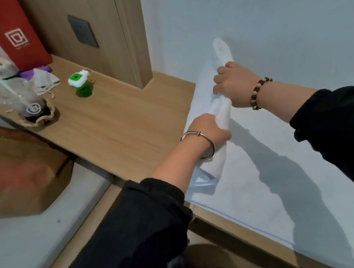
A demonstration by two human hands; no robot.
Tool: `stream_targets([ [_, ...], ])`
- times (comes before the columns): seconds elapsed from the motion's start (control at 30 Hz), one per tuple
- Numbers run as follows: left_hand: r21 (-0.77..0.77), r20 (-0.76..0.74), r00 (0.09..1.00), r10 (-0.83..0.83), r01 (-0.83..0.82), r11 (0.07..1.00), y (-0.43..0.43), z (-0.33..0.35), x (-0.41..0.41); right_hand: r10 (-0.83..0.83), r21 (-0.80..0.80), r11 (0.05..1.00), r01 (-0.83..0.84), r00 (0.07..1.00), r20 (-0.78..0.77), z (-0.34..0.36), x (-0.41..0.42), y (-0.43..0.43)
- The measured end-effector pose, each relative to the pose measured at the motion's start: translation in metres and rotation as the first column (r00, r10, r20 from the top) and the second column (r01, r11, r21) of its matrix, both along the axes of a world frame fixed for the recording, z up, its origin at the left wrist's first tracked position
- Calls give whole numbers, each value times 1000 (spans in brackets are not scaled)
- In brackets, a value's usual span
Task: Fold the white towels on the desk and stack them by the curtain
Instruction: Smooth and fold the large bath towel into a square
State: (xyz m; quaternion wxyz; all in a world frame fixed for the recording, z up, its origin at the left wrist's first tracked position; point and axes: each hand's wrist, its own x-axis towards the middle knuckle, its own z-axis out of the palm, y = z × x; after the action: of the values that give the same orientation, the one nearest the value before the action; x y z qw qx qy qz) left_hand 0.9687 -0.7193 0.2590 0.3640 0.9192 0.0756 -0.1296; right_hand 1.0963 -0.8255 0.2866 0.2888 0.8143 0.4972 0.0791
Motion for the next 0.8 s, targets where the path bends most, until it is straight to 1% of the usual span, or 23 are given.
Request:
stream_targets([
  [0.07, -2, 30, 1000, -4, 4, 1000, -51, -6, -8, -17, 7, 1000, 17, 1000, 0, 2, -8, -48],
  [0.13, 52, 56, 998, 15, -18, 998, -105, -22, -21, -7, 8, 1000, 7, 1000, 22, -7, -19, -96],
  [0.2, 159, 4, 1000, -4, 3, 987, -154, -50, -40, -22, 15, 1000, 23, 999, -28, -30, -35, -140],
  [0.23, 210, -78, 996, -35, 51, 976, -174, -65, -51, -55, -31, 998, 54, 997, -49, -46, -41, -160],
  [0.27, 254, -178, 981, -73, 118, 960, -191, -81, -63, -126, -110, 987, 116, 988, -93, -65, -48, -178],
  [0.3, 291, -250, 962, -108, 182, 939, -204, -96, -74, -235, -204, 958, 200, 958, -163, -85, -55, -193],
  [0.33, 327, -273, 952, -139, 228, 917, -212, -109, -82, -363, -259, 918, 301, 900, -242, -100, -63, -205],
  [0.37, 353, -260, 952, -163, 251, 901, -215, -118, -86, -454, -260, 886, 384, 831, -320, -114, -68, -214],
  [0.4, 360, -237, 955, -177, 256, 897, -214, -123, -87, -499, -227, 866, 445, 777, -383, -123, -72, -220],
  [0.47, 353, -220, 953, -206, 275, 894, -200, -126, -82, -537, -148, 833, 533, 713, -451, -132, -77, -222],
  [0.57, 406, -204, 926, -316, 374, 834, -159, -124, -70, -565, -109, 800, 590, 681, -466, -131, -85, -212],
  [0.63, 465, -206, 899, -386, 437, 770, -126, -121, -63, -573, -91, 793, 603, 685, -450, -128, -95, -197],
  [0.73, 577, -259, 840, -478, 531, 620, -76, -115, -53, -560, -54, 798, 601, 705, -435, -123, -117, -166],
  [0.8, 642, -276, 825, -494, 541, 544, -45, -114, -47, -555, -29, 796, 605, 709, -434, -123, -134, -143],
])
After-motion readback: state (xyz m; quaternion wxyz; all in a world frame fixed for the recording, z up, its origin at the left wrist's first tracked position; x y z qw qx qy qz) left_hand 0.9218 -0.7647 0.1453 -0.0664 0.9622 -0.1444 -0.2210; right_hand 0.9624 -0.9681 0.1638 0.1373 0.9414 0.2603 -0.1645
